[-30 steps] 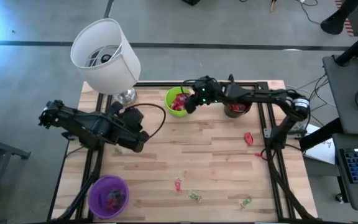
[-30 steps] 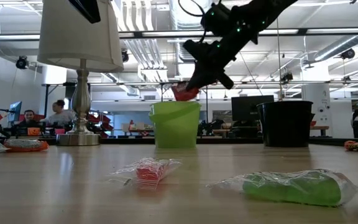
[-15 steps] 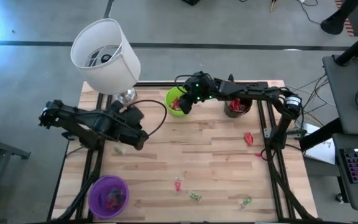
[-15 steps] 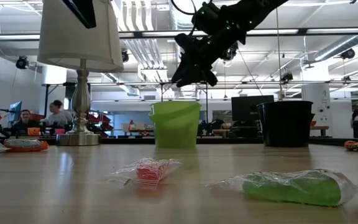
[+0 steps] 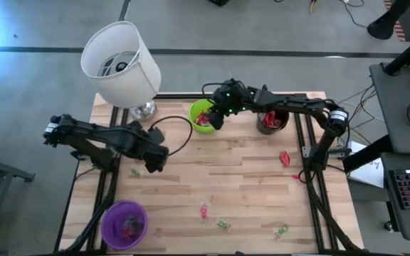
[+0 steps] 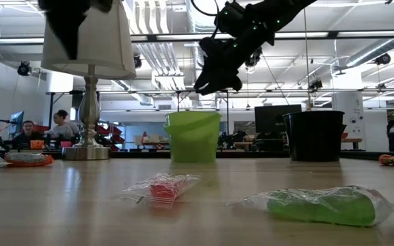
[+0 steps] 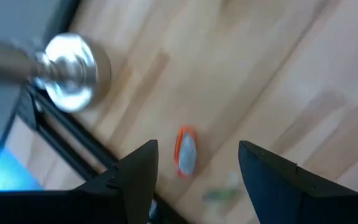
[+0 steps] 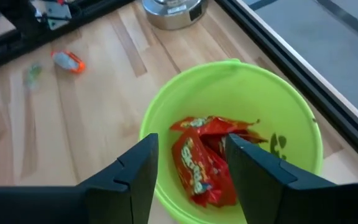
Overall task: Sort candy
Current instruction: Put the orange candy into the black bucket
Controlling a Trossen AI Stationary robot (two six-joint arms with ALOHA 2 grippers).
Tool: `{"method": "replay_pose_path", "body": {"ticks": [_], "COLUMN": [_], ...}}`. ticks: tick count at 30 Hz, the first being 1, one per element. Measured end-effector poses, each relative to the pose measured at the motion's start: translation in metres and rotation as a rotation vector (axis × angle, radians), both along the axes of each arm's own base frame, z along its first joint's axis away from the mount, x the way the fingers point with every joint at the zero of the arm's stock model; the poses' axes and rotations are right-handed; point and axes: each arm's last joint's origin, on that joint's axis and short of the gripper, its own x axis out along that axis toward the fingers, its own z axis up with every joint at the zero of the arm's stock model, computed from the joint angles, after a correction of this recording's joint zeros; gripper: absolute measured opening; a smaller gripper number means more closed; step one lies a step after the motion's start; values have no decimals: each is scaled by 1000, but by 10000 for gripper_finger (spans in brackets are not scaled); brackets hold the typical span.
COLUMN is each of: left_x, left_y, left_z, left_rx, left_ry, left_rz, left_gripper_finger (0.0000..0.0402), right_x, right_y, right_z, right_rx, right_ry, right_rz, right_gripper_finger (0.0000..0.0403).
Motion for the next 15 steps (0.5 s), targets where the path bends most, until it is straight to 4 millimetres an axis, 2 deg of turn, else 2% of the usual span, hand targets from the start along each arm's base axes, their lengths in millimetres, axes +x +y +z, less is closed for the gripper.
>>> {"method": "replay_pose_path", "body": {"ticks": [8,15], "left_x": [-36,-55], "left_y": [16,26], "left_z": [-34,-58], "left_rx": [-89,-262], "left_ry": [96,-93], "left_rz": [86,47], "left_gripper_finger": [206,206], "right_x": [-3,-6], "right_y": [1,2], "right_z": [-3,-6], "right_rx": [-6,9], "right_ry": [49,83], "right_rz": [21,23], "right_gripper_finger": [178,176]}}
